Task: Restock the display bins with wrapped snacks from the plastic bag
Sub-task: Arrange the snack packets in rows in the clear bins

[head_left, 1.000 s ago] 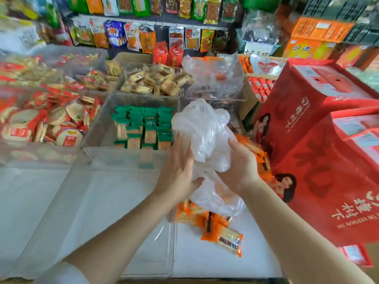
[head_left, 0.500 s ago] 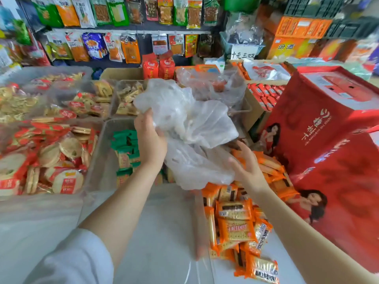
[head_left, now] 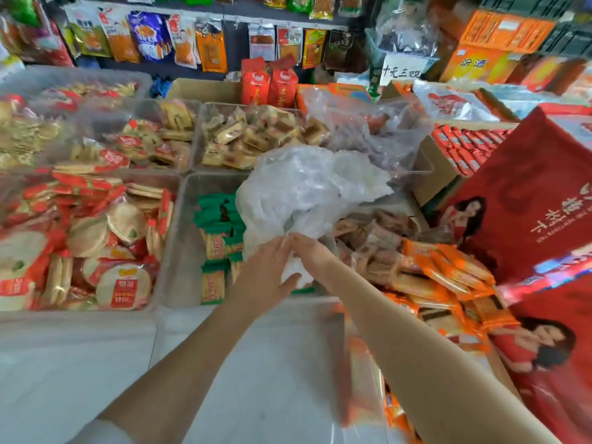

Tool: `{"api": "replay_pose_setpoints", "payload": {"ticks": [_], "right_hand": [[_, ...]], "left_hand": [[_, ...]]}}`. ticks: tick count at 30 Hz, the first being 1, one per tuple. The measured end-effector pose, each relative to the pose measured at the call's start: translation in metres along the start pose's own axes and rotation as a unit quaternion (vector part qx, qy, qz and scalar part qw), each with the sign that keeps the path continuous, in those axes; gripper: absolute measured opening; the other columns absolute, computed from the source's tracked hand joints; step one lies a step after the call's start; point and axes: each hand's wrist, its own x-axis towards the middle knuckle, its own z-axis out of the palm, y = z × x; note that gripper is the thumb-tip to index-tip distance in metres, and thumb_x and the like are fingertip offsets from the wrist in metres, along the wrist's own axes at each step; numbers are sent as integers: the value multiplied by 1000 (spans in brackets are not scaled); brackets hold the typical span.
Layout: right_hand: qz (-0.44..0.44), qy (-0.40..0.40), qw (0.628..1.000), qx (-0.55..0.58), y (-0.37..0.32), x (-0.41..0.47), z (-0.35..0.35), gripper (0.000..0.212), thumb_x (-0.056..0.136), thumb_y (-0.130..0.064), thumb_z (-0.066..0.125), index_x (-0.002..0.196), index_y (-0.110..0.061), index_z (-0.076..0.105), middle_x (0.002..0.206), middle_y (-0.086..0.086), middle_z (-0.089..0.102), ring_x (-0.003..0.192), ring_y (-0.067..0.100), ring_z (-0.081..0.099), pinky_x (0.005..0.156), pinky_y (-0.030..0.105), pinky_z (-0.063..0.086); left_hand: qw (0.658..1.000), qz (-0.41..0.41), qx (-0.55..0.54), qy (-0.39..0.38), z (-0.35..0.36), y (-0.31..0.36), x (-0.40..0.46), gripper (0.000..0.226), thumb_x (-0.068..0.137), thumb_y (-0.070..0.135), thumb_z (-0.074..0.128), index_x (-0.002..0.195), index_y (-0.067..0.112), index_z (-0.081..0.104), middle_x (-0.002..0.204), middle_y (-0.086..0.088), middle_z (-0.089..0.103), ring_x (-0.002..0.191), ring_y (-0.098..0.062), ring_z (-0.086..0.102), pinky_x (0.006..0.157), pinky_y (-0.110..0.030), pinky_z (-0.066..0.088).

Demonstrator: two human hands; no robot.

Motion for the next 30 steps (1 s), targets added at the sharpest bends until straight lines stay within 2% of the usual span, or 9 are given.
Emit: {"api": "replay_pose_setpoints", "payload": {"ticks": [2, 5, 9, 12, 16, 18, 23, 27, 30], "right_hand": [[2, 6, 967, -253, 4, 2, -1, 37, 101, -13, 32, 132, 1, 46, 137, 19, 47, 125, 33, 44, 103, 37, 34], [-70, -9, 930, -361, 14, -18, -12, 38, 101, -20, 36, 137, -13, 47, 142, 6, 47, 128, 24, 43, 101, 28, 33], [-194, 158, 927, -281, 30, -67, -52, 29, 96, -13, 47, 120, -13, 62, 116, 0, 64, 100, 16, 60, 85, 21, 46], [-169, 235, 930, -229, 69, -116, -98, 21, 94, -11, 50, 106, -12, 68, 97, -6, 64, 86, 12, 60, 68, 6, 42], [-18, 239, 932, -271, 131, -156, -142, 22, 97, -19, 49, 112, -18, 64, 107, -1, 65, 89, 10, 56, 63, 17, 40], [8, 221, 933, -284, 152, -165, -146, 24, 97, -20, 48, 116, -17, 62, 111, 2, 65, 90, 12, 55, 62, 17, 40], [8, 135, 942, -307, 186, -169, -126, 45, 96, -21, 51, 139, -20, 39, 144, 5, 39, 121, 26, 49, 90, 33, 42], [-25, 197, 942, -271, 198, -158, -114, 58, 91, -23, 59, 142, -16, 32, 136, 8, 46, 121, 30, 44, 88, 36, 41], [-37, 219, 947, -233, 202, -152, -117, 46, 86, -26, 65, 128, -19, 50, 111, 5, 60, 106, 28, 52, 73, 30, 40]], "left_hand": [[993, -78, 66, -61, 9, -13, 6, 54, 94, 37, 42, 139, 8, 39, 149, -11, 29, 134, -26, 31, 108, -32, 28], [985, -107, 42, -131, 6, -14, 8, 41, 96, 33, 41, 127, 8, 53, 132, -10, 51, 118, -26, 49, 95, -35, 42], [999, -22, -33, 21, -6, 11, -4, 38, 91, 30, 45, 118, 9, 61, 112, -9, 63, 104, -28, 58, 80, -38, 50], [991, 67, -38, 111, -15, 47, -15, 36, 86, 25, 47, 113, 6, 62, 108, -10, 63, 97, -30, 60, 76, -31, 48], [988, 106, -93, 63, -10, 98, -20, 33, 88, 12, 57, 120, 9, 59, 113, -7, 62, 104, -23, 56, 84, -23, 37], [987, 127, -96, 36, 0, 120, -23, 32, 89, 13, 57, 121, 9, 60, 113, -5, 62, 95, -15, 54, 79, -19, 36], [988, 143, -51, -8, 30, 156, -41, 30, 88, 14, 58, 118, 10, 61, 111, -5, 63, 89, -17, 58, 77, -23, 40], [995, 90, -23, -43, 47, 168, -56, 33, 90, 20, 55, 122, 13, 58, 115, -2, 60, 85, -10, 50, 76, -23, 42], [991, 66, 68, -96, 59, 176, -59, 37, 91, 22, 52, 127, 15, 53, 118, -3, 58, 106, -20, 53, 94, -36, 43]]}}
